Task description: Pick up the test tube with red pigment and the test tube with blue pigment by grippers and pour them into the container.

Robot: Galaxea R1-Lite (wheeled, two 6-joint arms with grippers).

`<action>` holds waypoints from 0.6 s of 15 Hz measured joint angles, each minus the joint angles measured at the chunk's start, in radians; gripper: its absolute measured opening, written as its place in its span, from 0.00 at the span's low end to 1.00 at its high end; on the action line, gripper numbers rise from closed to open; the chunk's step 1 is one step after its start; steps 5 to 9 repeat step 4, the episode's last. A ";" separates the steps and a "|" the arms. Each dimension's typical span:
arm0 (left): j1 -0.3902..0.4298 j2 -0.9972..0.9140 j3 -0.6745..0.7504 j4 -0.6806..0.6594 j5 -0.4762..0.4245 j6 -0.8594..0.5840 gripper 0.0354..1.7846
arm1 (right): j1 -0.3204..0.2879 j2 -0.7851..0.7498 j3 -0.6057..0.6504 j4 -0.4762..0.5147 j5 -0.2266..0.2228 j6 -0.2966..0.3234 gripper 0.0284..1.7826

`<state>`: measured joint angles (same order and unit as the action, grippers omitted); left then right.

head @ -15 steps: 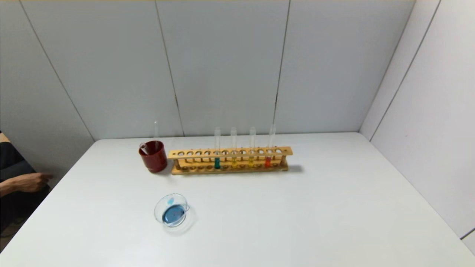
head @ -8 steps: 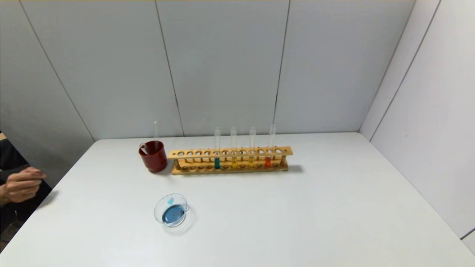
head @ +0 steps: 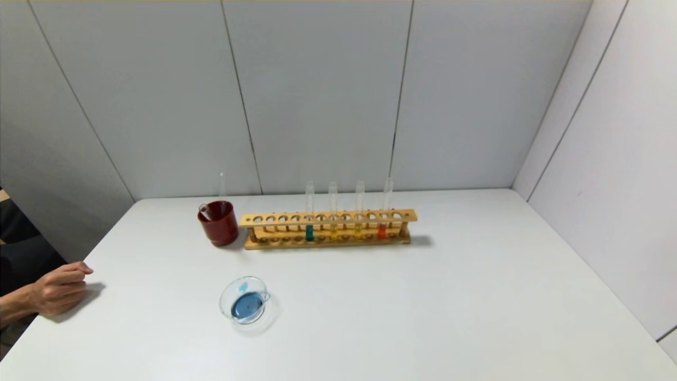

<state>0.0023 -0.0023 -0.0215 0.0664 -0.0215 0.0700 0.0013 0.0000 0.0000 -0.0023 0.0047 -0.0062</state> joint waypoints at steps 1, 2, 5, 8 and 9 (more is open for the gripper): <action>0.000 0.000 0.000 0.000 0.000 -0.001 0.97 | 0.000 0.000 0.000 0.000 0.000 0.000 0.98; 0.000 0.000 0.000 -0.001 0.001 -0.003 0.97 | 0.000 0.000 0.000 0.000 0.001 0.000 0.98; 0.000 0.000 0.000 -0.001 0.001 -0.006 0.97 | 0.000 0.000 0.000 0.001 0.001 0.001 0.98; 0.000 0.000 0.000 -0.001 0.001 -0.006 0.97 | 0.000 0.000 0.000 0.001 0.001 0.001 0.98; 0.000 0.000 0.000 -0.001 0.001 -0.006 0.97 | 0.000 0.000 0.000 0.001 0.001 0.001 0.98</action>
